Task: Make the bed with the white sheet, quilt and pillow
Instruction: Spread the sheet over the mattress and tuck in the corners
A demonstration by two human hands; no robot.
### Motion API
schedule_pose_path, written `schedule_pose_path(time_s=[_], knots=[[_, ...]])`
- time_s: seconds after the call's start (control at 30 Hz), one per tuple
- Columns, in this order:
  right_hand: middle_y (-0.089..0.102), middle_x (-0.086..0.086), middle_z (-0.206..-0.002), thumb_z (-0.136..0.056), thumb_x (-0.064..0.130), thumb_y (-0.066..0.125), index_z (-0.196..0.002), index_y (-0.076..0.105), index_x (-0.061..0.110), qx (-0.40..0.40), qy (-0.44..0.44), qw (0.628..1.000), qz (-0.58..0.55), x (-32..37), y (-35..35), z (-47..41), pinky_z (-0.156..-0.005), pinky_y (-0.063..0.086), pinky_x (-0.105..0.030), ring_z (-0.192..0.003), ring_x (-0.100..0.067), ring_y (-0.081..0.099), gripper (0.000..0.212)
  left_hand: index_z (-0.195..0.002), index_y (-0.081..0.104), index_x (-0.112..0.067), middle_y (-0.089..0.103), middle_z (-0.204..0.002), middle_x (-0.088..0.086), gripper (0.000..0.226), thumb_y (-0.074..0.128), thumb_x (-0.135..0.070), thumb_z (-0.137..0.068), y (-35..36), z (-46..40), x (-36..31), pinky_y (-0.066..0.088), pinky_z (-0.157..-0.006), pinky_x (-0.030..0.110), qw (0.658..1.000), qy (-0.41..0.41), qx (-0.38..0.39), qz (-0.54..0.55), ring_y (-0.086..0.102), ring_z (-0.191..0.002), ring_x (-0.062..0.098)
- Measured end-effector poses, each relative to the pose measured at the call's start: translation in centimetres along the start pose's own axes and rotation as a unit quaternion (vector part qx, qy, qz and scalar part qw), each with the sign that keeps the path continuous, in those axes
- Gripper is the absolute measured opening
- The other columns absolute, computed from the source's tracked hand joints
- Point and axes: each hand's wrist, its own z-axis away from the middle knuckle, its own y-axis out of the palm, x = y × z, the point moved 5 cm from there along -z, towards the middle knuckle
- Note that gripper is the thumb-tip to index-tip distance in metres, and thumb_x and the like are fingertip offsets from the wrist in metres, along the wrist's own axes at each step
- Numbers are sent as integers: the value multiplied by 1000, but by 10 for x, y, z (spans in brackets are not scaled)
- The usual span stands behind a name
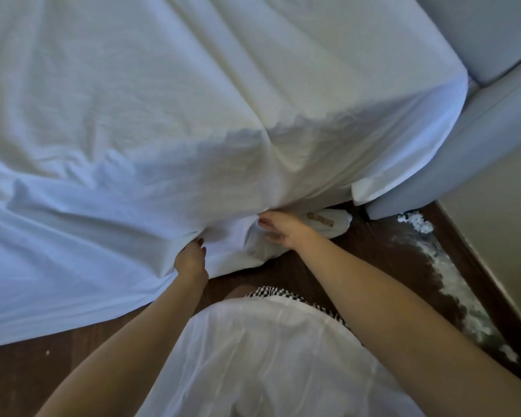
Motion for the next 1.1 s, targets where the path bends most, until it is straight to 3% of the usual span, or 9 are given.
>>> schedule_pose_path(time_s=[0.17, 0.4, 0.5, 0.57, 0.8, 0.87, 0.97, 1.03, 1.1], knots=[[63, -4, -91, -94, 15, 58, -73, 55, 20, -76, -75, 994, 17, 3, -1, 2, -57, 45, -23, -67, -5, 57, 22, -122, 55, 2, 60, -126, 11, 28, 43, -5, -97, -16, 4, -14, 43, -105, 32, 999, 51, 8, 8, 57, -115, 19], [63, -4, -80, -93, 1, 52, -80, 58, 13, -24, -69, 988, -139, 1, 15, 12, -58, 47, -20, -73, -10, 61, 19, -118, 59, -4, 63, -116, 7, 24, 46, -10, -98, -10, 11, -12, 45, -99, 35, 989, 117, 84, -39, 59, -109, 21], [65, -2, -68, -92, -2, 51, -79, 57, 13, -3, -53, 981, -188, 2, 16, 19, -53, 49, -19, -70, -11, 59, 21, -114, 58, -2, 62, -115, 7, 24, 42, -3, -97, -6, 13, -6, 44, -96, 34, 988, 70, 116, 73, 59, -108, 20], [64, -4, -61, -90, -8, 47, -79, 56, 10, 3, -22, 970, -244, -1, 18, 24, -47, 50, -19, -69, -14, 57, 23, -89, 58, -7, 63, -106, 7, 19, 41, -1, -94, 1, 17, -6, 43, -96, 32, 972, 9, 156, 178, 60, -105, 19], [53, -11, -78, -61, -15, 33, -70, 48, 4, 98, -30, 935, -340, 19, 29, 45, -97, 45, -33, -79, -25, 54, 26, -60, 50, -6, 50, -80, 10, 35, 33, 13, -84, -2, 17, -33, 47, -98, 34, 957, 8, 172, 232, 56, -84, 23], [52, -11, -77, -52, -8, 35, -69, 46, 7, 129, -51, 926, -351, 30, 34, 52, -93, 48, -36, -79, -27, 54, 25, -52, 52, -4, 51, -79, 10, 43, 28, 17, -81, -6, 18, -39, 44, -101, 38, 962, 21, 181, 205, 56, -85, 24], [56, -10, -80, -52, -4, 35, -70, 47, 8, 149, -47, 922, -355, 35, 39, 50, -78, 49, -31, -79, -26, 55, 25, -65, 62, -1, 61, -95, 12, 40, 28, 18, -76, -6, 16, -40, 46, -93, 40, 964, 19, 223, 146, 59, -102, 28], [57, -10, -77, -51, -3, 35, -68, 47, 8, 156, -46, 918, -363, 36, 43, 48, -79, 48, -30, -79, -26, 55, 24, -85, 59, -2, 61, -106, 9, 28, 56, 8, -59, -3, 24, -39, 45, -95, 47, 957, 25, 270, 105, 55, -112, 36], [57, -10, -77, -52, -3, 35, -70, 49, 7, 163, -41, 913, -372, 36, 45, 48, -90, 45, -31, -79, -26, 54, 25, -91, 56, -2, 60, -106, 10, 70, 76, -2, -24, -1, 21, -37, 46, -94, 56, 950, 28, 293, 107, 54, -111, 40]])
